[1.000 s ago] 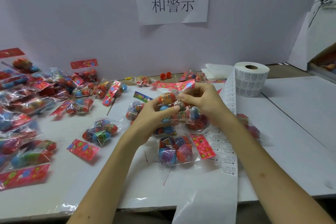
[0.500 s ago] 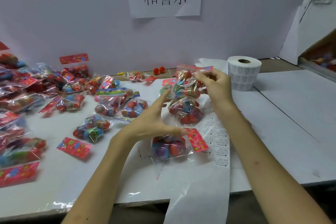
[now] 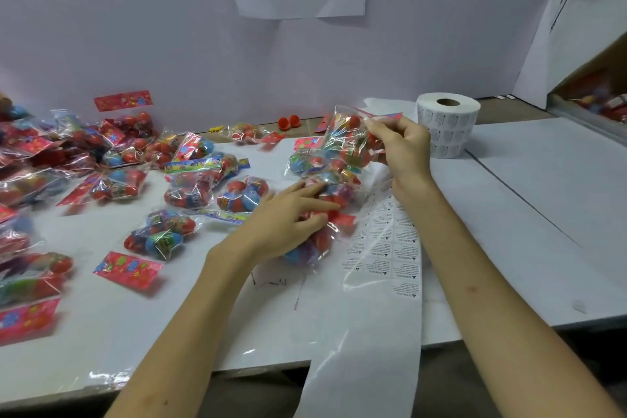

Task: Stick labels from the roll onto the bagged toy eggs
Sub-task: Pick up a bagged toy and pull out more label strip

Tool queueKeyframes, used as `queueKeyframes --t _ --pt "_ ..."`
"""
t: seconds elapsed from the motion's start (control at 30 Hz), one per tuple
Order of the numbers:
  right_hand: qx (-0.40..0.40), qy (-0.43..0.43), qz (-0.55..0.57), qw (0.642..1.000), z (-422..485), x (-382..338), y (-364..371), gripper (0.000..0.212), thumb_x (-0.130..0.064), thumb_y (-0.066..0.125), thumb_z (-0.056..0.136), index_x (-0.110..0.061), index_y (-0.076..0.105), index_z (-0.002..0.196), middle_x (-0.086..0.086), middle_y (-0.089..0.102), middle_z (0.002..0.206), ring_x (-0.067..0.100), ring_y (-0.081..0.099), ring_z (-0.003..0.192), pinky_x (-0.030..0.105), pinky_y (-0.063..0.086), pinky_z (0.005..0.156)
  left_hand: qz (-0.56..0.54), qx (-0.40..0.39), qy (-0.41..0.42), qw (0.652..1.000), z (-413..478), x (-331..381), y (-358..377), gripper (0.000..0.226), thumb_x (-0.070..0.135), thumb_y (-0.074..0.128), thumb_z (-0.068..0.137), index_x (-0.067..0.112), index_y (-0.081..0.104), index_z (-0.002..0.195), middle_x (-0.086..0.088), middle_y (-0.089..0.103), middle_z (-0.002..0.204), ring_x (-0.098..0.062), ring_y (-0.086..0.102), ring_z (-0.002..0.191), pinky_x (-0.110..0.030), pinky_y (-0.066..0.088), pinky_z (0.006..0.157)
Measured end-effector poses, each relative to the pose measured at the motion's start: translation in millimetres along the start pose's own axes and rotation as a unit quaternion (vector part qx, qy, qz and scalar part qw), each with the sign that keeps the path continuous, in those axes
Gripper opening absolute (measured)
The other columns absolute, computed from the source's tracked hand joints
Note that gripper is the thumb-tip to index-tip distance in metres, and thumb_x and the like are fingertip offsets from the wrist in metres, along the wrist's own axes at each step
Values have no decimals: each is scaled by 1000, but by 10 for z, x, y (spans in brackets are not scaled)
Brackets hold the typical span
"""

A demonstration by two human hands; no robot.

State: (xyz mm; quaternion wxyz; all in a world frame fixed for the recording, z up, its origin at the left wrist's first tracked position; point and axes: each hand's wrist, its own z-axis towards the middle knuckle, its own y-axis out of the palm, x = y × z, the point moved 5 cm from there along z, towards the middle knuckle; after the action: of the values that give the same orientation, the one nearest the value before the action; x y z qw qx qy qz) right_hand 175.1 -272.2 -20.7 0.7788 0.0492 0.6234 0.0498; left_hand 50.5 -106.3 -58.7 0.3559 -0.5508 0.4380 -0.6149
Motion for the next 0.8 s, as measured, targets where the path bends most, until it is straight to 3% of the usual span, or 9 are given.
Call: queueKeyframes --t 0.13,0.23,0.3,0.4,0.53,0.6,0.7,0.8 --pt "-40 21 11 999 -35 -15 45 15 -9 74 89 -17 70 77 -6 70 72 8 66 68 30 58 68 63 141 -118 981 -29 -244 -169 37 39 46 108 41 57 143 5 48 157 -22 41 145 -50 28 118" --pt "-117 47 -7 992 -78 -6 117 9 -9 74 90 -14 71 83 -1 70 78 13 66 70 28 58 63 48 274 -186 942 -131 -363 -309 40 27 64 101 27 62 141 -5 56 150 -28 47 139 -53 30 117" --pt "-182 56 -43 981 -133 7 191 3 -8 75 89 -9 72 91 2 70 81 11 66 67 24 56 58 -6 371 -172 913 -212 -379 -406 38 13 67 97 17 65 135 -8 61 142 -30 55 128 -52 42 113" --pt "-250 55 -131 958 -218 63 282 19 -13 80 86 -3 73 100 5 72 84 9 69 69 22 57 59 -109 459 -90 877 -279 -315 -500 23 6 65 96 10 69 118 -6 67 124 -23 65 105 -39 56 94" --pt "-275 9 -254 927 -290 124 338 31 -24 83 84 -4 70 103 12 75 92 23 75 83 41 64 76 -153 429 22 890 -245 -111 -489 9 9 71 95 14 70 103 3 69 106 -3 63 85 -8 49 73" --pt "-239 -17 -282 929 -286 106 338 37 -29 84 83 -12 66 111 4 72 96 18 74 82 35 64 74 -138 396 66 906 -219 -19 -427 7 8 70 93 13 72 97 3 70 98 -4 63 81 -9 47 69" --pt "-158 -86 -309 934 -244 -86 274 36 -30 76 90 -19 63 121 -4 68 98 5 67 80 15 52 62 -120 361 95 920 -187 44 -344 5 10 69 93 10 74 94 2 71 91 -12 64 77 -23 51 67" --pt "-75 -162 -277 944 -285 -387 51 18 -21 72 92 -17 69 109 -4 71 95 5 67 83 26 59 75 -114 332 114 930 -179 109 -306 13 20 66 93 11 75 91 3 71 84 -12 63 72 -21 48 63"
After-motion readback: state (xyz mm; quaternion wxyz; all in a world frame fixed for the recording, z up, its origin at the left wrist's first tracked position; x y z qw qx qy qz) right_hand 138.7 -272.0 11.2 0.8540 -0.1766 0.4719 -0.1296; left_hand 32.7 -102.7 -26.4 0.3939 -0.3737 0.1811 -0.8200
